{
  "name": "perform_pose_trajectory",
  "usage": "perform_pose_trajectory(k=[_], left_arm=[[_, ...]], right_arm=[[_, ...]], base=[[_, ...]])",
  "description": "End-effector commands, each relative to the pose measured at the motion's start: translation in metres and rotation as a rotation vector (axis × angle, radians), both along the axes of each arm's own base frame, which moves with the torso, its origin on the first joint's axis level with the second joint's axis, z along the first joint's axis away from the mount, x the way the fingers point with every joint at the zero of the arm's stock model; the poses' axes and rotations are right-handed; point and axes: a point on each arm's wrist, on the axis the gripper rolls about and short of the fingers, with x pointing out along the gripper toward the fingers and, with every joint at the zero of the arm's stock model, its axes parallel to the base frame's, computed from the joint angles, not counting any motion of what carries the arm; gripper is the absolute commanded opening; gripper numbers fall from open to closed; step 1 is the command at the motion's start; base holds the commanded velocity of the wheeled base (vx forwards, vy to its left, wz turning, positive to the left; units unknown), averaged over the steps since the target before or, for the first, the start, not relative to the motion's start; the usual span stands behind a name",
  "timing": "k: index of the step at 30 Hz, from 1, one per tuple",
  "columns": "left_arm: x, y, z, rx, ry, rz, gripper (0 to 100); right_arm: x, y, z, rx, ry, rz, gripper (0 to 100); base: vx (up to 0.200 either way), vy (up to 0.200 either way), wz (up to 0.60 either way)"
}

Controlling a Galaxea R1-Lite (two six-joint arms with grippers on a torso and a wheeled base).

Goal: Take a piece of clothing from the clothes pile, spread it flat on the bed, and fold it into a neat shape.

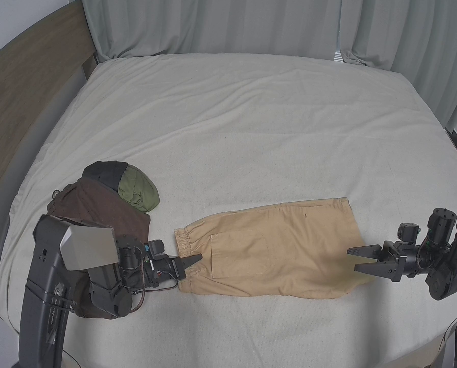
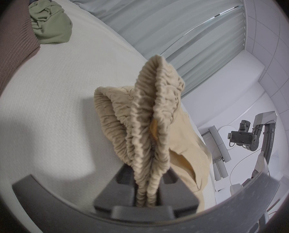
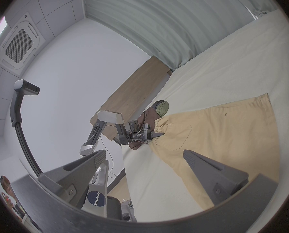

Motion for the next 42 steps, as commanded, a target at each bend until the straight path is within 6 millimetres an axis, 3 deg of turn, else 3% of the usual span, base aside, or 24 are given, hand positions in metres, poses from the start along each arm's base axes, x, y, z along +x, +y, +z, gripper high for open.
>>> perform_pose_trajectory(k=[1,5,13,26,42], left_arm=[[-0.001,0.001,0.001,-0.002,-0.004,-0.007,0],[-0.003,0.001,0.004,-0.003,-0.006,-0.013,0],[-0.011,0.011,0.032,-0.048,0.002,-0.048,0],[-0.016,0.021,0.032,-0.034,0.010,-0.033,0],[-0.031,0.038,0.062,-0.045,-0.003,-0.015,0]], right_arm=[[0.000,0.000,0.000,0.000,0.001,0.002,100],[0.000,0.000,0.000,-0.004,-0.010,0.001,100],[0.002,0.000,-0.005,-0.024,-0.032,-0.015,100],[0.002,0.000,-0.007,-0.032,-0.042,-0.021,100],[0.002,0.000,-0.009,-0.037,-0.047,-0.021,100]], base=[[0.000,0.000,0.00],[0.000,0.000,0.00],[0.000,0.000,0.00],[0.000,0.000,0.00],[0.000,0.000,0.00]])
